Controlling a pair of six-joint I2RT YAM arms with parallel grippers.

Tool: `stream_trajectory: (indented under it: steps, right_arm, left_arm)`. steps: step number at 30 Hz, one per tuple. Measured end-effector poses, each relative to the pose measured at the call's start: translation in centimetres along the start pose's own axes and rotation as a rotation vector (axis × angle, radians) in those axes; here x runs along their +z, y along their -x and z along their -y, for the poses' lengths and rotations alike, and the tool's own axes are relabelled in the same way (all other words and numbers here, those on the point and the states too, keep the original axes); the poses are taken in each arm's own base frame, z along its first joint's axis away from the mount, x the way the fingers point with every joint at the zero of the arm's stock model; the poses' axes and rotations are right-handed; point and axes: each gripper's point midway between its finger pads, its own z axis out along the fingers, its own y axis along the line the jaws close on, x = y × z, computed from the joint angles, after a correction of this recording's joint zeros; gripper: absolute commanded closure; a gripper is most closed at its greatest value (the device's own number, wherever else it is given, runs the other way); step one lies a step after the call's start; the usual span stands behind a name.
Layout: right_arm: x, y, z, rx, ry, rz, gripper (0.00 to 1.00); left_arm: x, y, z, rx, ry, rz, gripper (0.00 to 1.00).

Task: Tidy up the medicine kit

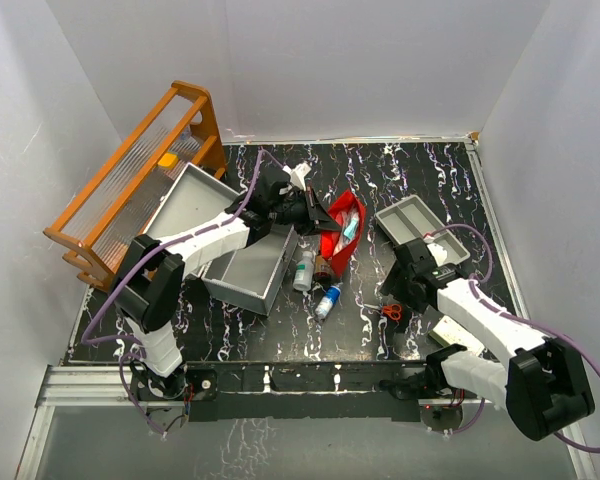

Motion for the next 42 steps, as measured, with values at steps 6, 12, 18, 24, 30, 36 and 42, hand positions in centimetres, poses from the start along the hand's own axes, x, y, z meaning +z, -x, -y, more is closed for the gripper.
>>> stream_trajectory:
  steps: [6, 12, 18, 24, 30, 36, 42]
  right_arm:
    - [0.6, -0.5, 0.0, -0.011, -0.003, -0.026, 0.48]
    - [1.0, -1.6, 0.8, 0.034, -0.047, -0.066, 0.49]
    - [0.8, -2.3, 1.3, 0.076, -0.079, -0.091, 0.44]
    - [0.6, -2.7, 0.5, 0.138, -0.046, -0.117, 0.41]
    - [0.2, -3.6, -1.1, 0.217, 0.037, -0.168, 0.43]
    - [-0.2, -4.6, -2.7, 0.252, 0.113, -0.219, 0.43]
    - [-0.3, -5.7, -4.4, 0.151, 0.124, -0.23, 0.41]
  left_arm:
    - [0.2, -0.9, 0.1, -0.013, -0.008, -0.019, 1.0]
    - [0.3, -1.0, 0.3, -0.01, -0.013, -0.024, 1.0]
    - [0.3, -1.0, 0.3, -0.008, -0.013, -0.023, 1.0]
    - [0.3, -1.0, 0.2, -0.003, -0.012, -0.023, 1.0]
    - [0.3, -1.0, 0.2, 0.001, -0.011, -0.022, 1.0]
    - [0.3, -1.0, 0.2, 0.0, -0.011, -0.021, 1.0]
    - [0.3, -0.6, -0.2, 0.002, 0.01, 0.004, 1.0]
